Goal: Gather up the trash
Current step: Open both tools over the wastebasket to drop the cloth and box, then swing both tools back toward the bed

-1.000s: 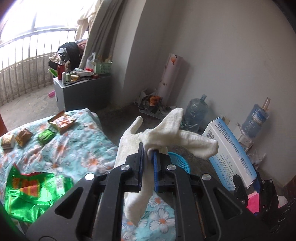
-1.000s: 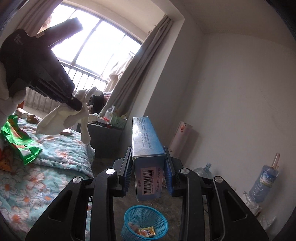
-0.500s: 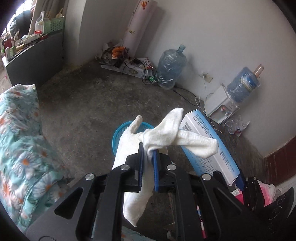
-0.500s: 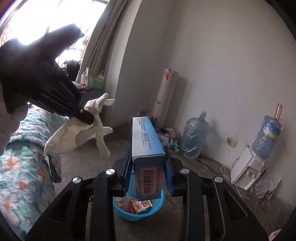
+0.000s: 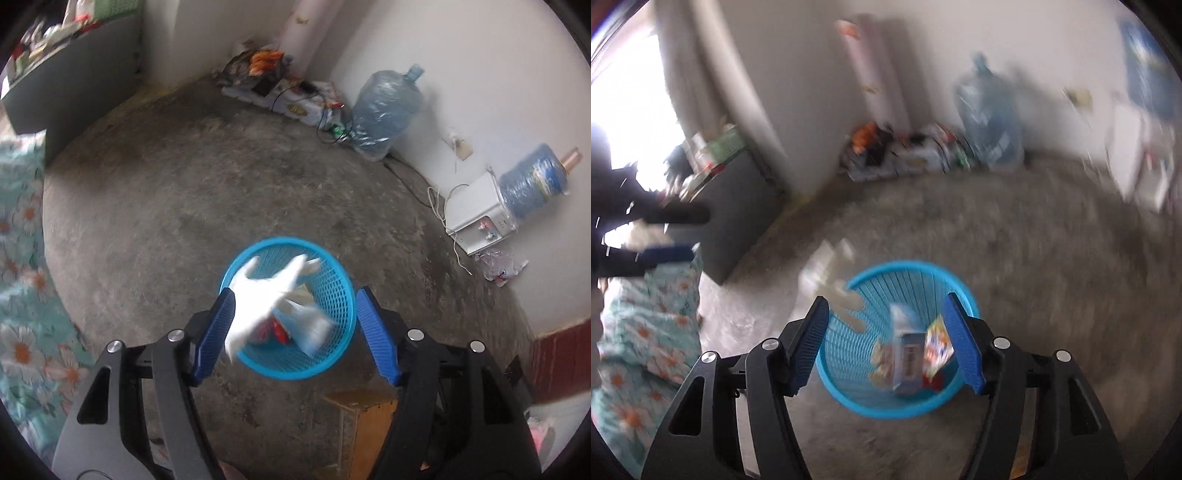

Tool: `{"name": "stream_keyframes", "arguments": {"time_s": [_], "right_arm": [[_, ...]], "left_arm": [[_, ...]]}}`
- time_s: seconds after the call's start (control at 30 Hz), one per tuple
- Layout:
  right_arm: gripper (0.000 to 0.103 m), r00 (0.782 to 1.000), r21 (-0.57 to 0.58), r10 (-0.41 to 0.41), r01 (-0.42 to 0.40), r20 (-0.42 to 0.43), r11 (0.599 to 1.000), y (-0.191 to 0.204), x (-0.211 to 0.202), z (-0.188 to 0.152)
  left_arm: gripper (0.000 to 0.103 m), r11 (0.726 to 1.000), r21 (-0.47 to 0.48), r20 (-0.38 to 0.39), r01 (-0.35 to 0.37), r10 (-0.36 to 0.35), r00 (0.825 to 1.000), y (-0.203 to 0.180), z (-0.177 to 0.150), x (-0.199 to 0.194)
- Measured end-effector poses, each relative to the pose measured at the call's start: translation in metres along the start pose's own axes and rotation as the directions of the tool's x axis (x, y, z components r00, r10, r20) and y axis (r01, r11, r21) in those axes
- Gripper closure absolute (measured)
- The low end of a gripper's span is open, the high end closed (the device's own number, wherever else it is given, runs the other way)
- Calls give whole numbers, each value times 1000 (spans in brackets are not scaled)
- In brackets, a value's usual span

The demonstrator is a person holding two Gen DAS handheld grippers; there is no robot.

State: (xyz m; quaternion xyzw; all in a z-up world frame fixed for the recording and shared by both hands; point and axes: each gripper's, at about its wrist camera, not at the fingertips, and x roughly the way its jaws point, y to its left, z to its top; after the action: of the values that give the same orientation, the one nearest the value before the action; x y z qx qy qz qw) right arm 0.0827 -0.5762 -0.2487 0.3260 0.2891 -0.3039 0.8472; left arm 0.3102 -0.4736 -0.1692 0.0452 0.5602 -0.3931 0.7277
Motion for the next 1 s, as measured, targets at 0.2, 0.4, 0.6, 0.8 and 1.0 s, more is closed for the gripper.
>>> {"name": "stream_keyframes", "arguments": {"time_s": [0.2, 0.4, 0.6, 0.8, 1.0], "right_arm": [[41, 998, 89, 19, -23, 52, 996, -4, -51, -30], [40, 996, -1, 29, -29, 89, 1000, 28, -104, -43], [28, 977, -195, 109, -72, 185, 978, 94, -170, -58], [8, 944, -323, 230, -147, 237, 935, 151, -224, -73], [7, 925, -403, 333, -237, 185, 884, 187, -257, -86]], "left_arm": [[39, 1000, 6, 104, 25, -26, 994, 11, -14, -53], [35, 995, 59, 267, 76, -89, 960, 7, -45, -148], [33, 985, 173, 362, -14, -51, 931, 3, -97, -241], [23, 993, 106, 484, -52, -6, 875, 37, -170, -341], [23, 989, -52, 572, -138, 143, 808, 93, -264, -421]]}}
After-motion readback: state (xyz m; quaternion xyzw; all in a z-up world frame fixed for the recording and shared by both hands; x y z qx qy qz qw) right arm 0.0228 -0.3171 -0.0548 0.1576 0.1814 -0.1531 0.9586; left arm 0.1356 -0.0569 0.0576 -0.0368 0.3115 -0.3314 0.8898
